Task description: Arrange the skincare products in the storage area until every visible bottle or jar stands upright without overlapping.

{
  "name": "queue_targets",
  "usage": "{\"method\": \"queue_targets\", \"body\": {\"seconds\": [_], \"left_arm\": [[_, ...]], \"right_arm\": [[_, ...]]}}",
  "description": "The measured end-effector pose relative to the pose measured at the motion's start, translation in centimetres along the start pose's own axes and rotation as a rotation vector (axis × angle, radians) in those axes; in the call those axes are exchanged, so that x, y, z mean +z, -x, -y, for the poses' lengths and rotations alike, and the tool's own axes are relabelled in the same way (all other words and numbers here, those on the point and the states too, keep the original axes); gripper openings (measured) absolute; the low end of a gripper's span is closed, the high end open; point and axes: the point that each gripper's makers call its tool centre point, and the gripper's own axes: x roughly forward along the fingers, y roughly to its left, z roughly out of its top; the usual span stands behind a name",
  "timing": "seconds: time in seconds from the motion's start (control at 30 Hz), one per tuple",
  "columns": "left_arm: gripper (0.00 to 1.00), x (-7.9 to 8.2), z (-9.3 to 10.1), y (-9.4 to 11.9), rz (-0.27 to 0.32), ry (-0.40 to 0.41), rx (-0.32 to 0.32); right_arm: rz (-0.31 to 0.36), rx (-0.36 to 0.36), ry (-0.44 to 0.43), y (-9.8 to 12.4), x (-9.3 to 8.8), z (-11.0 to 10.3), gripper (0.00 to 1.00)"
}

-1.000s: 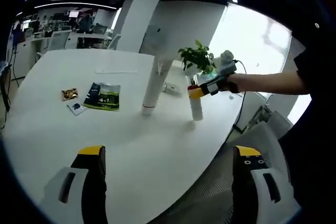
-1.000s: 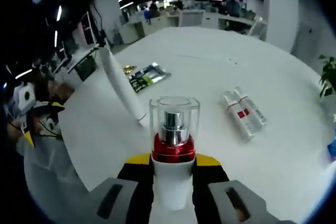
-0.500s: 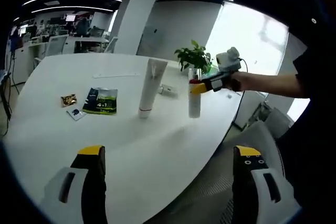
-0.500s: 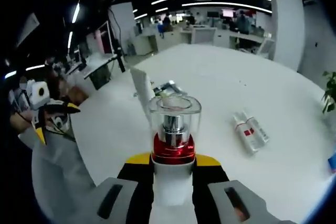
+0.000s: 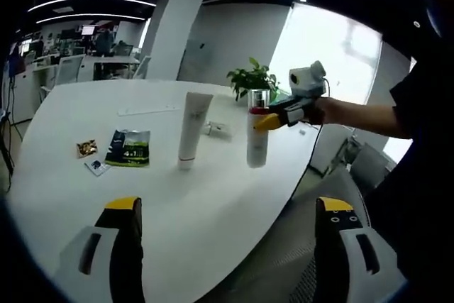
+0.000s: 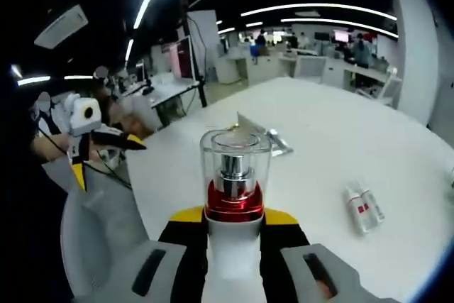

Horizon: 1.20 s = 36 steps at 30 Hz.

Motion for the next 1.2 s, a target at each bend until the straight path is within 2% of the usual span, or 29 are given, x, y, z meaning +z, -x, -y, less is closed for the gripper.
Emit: {"method": "queue_targets", "body": {"seconds": [0.27,0.47,0.6,0.77,0.9,1.03,1.2], "left_arm": [[0.95,2.2,1.2,-0.6,0.017,-0.042,-0.037],[0.96,3.2,2.1,-1.1,0.026,-0.062,-0.079],[0.95,3.6,2.6,-1.5,0.029,-0.074,-0.118],[0.89,4.4,3.8,-2.3,0.028,-0.113,-0.182],[0.83,5.5,5.2,-2.8,0.047,-0.135,-0.245],[0.75,6.5,6.2,-3.0,0.069,-0.154,-0.281],[0.66,7.6,6.5,-2.8,0.11,-0.152,-0.307]], "right_arm": [[0.052,0.094,0.069,-0.5,2.9,-2.9,0.19],[0.091,0.169,0.101,-0.6,4.5,-5.1,0.19],[0.128,0.246,0.168,-0.4,5.6,-7.2,0.19],[0.194,0.364,0.223,0.4,7.1,-10.4,0.19],[0.236,0.428,0.224,1.1,8.4,-12.3,0.19],[0.246,0.466,0.251,1.4,9.4,-13.7,0.19],[0.248,0.513,0.285,2.0,10.2,-15.1,0.19]]}}
